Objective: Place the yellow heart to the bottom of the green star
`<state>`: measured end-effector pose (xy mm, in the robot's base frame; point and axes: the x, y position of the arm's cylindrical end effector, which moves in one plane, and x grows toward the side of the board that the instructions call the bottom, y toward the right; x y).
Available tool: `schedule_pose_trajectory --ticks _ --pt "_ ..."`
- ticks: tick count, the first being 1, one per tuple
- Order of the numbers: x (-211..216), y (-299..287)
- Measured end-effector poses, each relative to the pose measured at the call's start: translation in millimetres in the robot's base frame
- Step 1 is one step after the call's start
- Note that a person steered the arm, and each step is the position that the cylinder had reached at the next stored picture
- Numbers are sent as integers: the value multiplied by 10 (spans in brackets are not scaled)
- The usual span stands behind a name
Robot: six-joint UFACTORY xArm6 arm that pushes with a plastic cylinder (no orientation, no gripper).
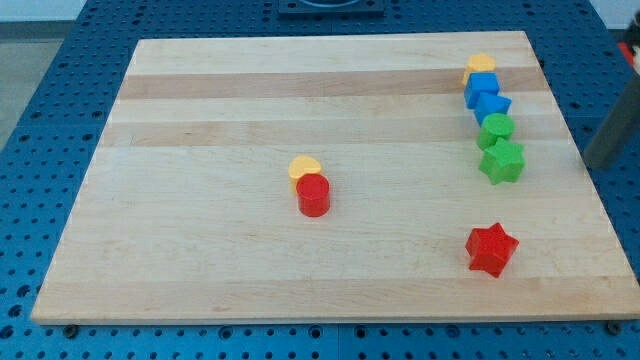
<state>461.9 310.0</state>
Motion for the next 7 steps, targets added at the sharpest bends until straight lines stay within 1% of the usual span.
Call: schedule_pose_trajectory --ticks 1,2,3,4,5,6,7 --pt "386 -22" --pt "632 -401" --pt "714 -841" --pt "555 -1198" --pt "316 -1552" --pt "54 -2026" --pt "-375 -2533"
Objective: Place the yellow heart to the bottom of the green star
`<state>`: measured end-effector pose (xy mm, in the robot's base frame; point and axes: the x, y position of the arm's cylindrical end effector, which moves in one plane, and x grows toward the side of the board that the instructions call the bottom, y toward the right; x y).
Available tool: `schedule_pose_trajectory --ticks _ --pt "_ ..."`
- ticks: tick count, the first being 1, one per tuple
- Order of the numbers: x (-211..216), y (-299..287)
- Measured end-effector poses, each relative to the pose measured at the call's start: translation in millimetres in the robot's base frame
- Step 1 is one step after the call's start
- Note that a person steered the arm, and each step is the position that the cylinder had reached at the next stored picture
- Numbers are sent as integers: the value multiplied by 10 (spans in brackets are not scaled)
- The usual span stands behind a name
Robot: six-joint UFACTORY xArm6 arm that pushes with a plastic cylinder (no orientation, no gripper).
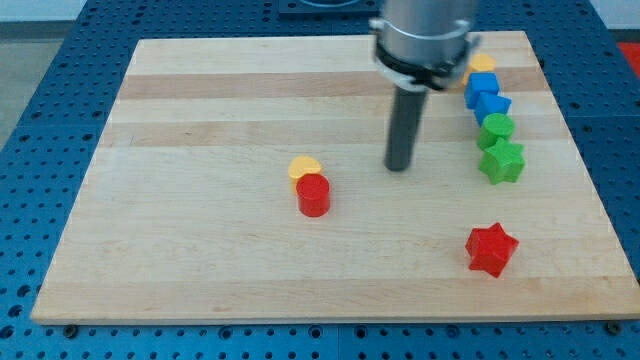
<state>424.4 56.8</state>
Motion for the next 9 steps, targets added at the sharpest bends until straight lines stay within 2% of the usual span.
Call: schedule_pose_trajectory --ticks 1,2,3,4,6,9 --pt "-246 -587" --pt "-199 -1276" --pt "155 -1604" --pt "254 -1466" --pt "270 -649" --pt "367 -207"
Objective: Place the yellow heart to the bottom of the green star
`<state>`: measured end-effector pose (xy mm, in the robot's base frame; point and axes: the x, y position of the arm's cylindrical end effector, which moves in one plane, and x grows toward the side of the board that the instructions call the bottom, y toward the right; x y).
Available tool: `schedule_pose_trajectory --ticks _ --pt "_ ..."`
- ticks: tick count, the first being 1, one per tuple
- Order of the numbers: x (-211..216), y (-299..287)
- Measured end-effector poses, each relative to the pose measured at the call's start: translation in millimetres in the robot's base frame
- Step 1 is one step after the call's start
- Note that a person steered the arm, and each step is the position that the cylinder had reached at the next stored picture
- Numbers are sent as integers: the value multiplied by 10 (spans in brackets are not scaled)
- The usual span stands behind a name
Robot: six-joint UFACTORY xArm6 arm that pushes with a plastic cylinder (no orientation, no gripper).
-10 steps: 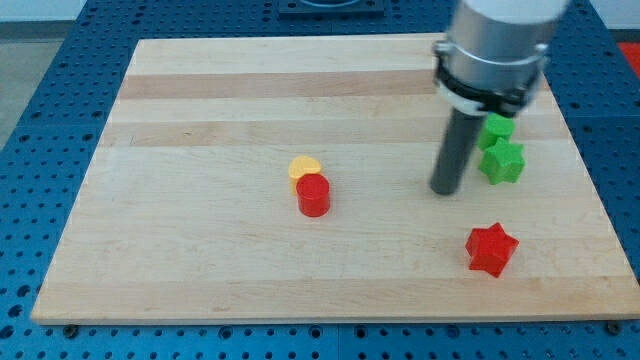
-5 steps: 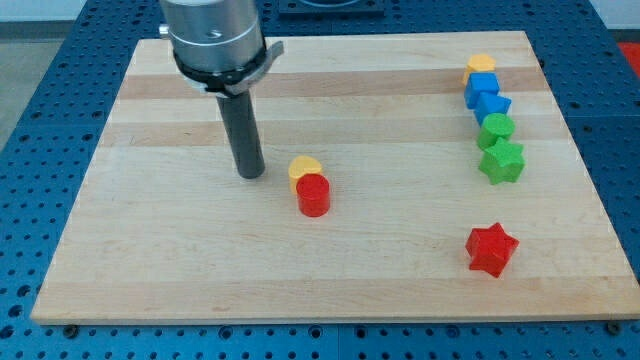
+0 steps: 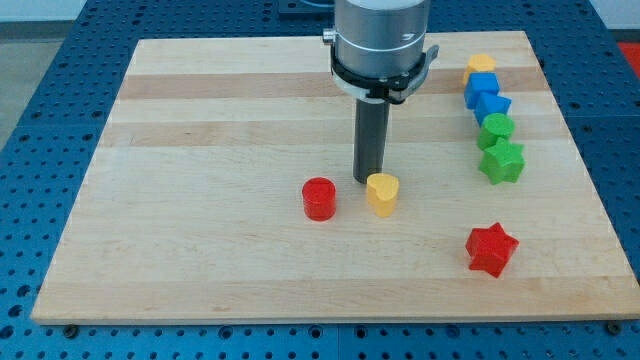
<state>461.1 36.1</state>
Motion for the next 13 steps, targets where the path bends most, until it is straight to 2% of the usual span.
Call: schedule_pose_trajectory --ticks 2,3,6,8,9,11,13 --pt "117 -590" --pt "242 -573" --pt "241 305" --pt "581 92" --pt "525 181" --pt "273 762" --pt "273 1077"
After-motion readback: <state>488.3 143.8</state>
